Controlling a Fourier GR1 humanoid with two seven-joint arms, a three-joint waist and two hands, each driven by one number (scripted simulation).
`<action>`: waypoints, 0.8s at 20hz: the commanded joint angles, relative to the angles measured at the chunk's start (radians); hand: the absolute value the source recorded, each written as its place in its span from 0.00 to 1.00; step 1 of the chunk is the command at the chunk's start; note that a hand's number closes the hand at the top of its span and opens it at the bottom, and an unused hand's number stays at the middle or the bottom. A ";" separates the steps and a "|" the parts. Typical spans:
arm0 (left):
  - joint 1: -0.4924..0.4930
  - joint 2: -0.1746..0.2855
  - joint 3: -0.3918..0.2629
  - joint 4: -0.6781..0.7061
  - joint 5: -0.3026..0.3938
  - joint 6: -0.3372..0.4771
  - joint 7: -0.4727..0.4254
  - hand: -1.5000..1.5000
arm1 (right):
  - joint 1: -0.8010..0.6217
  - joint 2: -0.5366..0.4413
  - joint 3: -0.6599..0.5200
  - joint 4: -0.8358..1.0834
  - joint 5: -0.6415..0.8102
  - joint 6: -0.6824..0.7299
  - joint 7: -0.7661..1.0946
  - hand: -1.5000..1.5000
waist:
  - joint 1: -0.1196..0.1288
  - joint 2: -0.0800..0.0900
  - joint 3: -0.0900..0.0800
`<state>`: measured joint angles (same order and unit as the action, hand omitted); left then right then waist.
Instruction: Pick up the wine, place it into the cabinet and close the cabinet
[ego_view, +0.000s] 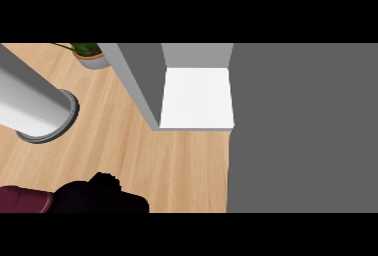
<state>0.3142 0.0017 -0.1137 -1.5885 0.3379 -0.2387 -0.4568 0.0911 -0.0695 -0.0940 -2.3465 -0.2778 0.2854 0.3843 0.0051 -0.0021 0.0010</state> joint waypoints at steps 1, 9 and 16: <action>0.012 -0.002 -0.082 -0.167 0.033 0.105 0.104 1.00 | -0.014 0.023 0.064 -0.020 0.074 -0.025 0.023 0.00 | -0.002 0.001 -0.001; -0.311 -0.002 -0.138 -0.120 0.053 0.390 0.252 1.00 | -0.023 0.021 0.048 0.044 0.059 -0.007 -0.009 0.00 | -0.012 0.003 -0.001; -0.375 -0.002 -0.241 -0.132 -0.025 0.562 0.238 1.00 | -0.023 0.026 0.033 0.035 0.049 -0.021 -0.013 0.00 | -0.007 0.002 -0.001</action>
<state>-0.0199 0.0002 -0.2740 -1.7117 0.3488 0.2024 -0.2136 0.1012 -0.0438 -0.0561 -2.3124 -0.2252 0.2884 0.3437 -0.0034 -0.0002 0.0003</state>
